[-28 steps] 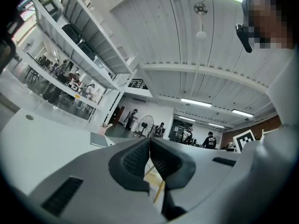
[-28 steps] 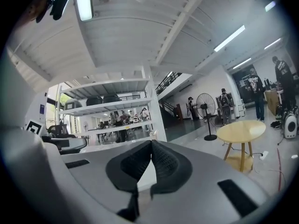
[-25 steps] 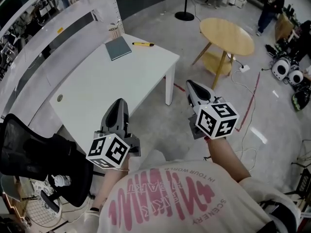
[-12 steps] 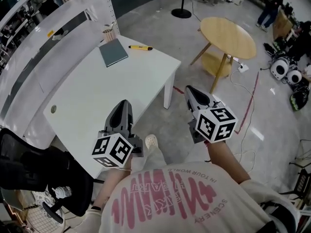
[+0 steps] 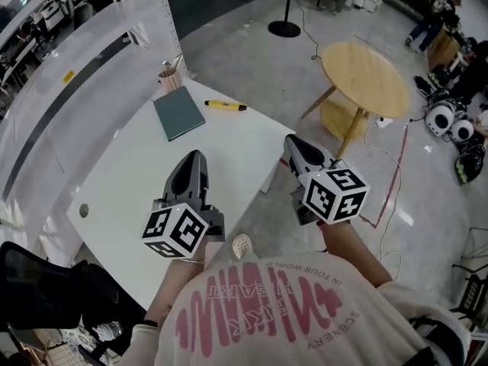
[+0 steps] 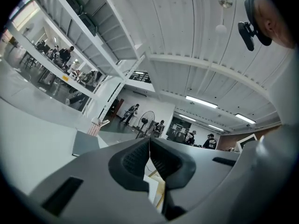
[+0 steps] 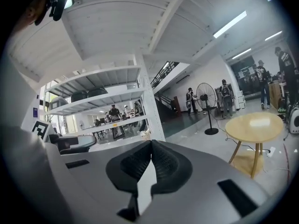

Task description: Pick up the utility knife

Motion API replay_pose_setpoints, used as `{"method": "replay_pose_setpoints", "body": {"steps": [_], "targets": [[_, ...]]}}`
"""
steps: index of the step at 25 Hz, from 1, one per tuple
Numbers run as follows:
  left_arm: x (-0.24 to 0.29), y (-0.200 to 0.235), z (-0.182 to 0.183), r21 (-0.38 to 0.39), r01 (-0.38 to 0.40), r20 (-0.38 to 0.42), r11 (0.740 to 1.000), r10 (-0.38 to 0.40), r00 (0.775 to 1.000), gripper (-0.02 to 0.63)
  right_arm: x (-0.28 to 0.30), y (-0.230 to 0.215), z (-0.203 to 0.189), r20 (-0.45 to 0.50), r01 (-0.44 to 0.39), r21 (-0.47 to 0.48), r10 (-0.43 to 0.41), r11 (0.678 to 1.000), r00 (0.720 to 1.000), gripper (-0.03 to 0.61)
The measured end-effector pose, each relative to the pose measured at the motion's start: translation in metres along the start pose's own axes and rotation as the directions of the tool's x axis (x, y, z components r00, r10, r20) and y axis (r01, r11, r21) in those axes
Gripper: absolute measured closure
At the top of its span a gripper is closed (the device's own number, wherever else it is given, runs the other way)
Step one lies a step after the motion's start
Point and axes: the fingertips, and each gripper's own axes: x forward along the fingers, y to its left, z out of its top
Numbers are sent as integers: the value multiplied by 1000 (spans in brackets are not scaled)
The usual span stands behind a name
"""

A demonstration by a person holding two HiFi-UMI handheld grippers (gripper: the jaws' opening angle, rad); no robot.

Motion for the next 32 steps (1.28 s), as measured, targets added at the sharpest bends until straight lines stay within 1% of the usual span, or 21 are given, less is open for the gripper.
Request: {"method": "replay_pose_setpoints", "body": {"steps": [4, 6, 9, 13, 16, 20, 24, 28, 30, 32], "targets": [[37, 23, 20, 4, 18, 7, 1000, -18, 1000, 589, 45, -3, 18, 26, -20, 8, 20, 1000, 999, 565], [49, 39, 23, -11, 17, 13, 1000, -17, 1000, 589, 67, -4, 21, 29, -38, 9, 38, 999, 999, 565], [61, 69, 16, -45, -18, 4, 999, 18, 1000, 589, 100, 0, 18, 7, -62, -33, 63, 998, 998, 565], [71, 92, 2, -47, -58, -24, 997, 57, 998, 589, 135, 3, 5, -48, -81, -104, 76, 991, 996, 565], [78, 104, -6, -45, -92, -48, 995, 90, 995, 589, 157, 0, -5, -88, -106, -102, 97, 989, 991, 565], [87, 119, -9, -77, -165, -54, 983, 161, 986, 589, 185, -6, -10, -133, -164, -71, 153, 984, 979, 565], [95, 124, -6, -86, -254, -28, 963, 252, 967, 589, 211, -18, -9, -182, -242, -58, 228, 969, 957, 565], [103, 125, -9, -87, -335, -9, 938, 335, 942, 589, 235, -35, -9, -232, -306, -84, 280, 948, 932, 565], [103, 130, -8, -96, -379, 9, 920, 382, 924, 589, 249, -40, -11, -259, -338, -77, 308, 938, 915, 565], [97, 136, -8, -113, -436, 24, 893, 441, 897, 589, 264, -41, -15, -287, -374, -62, 342, 926, 895, 565]]}}
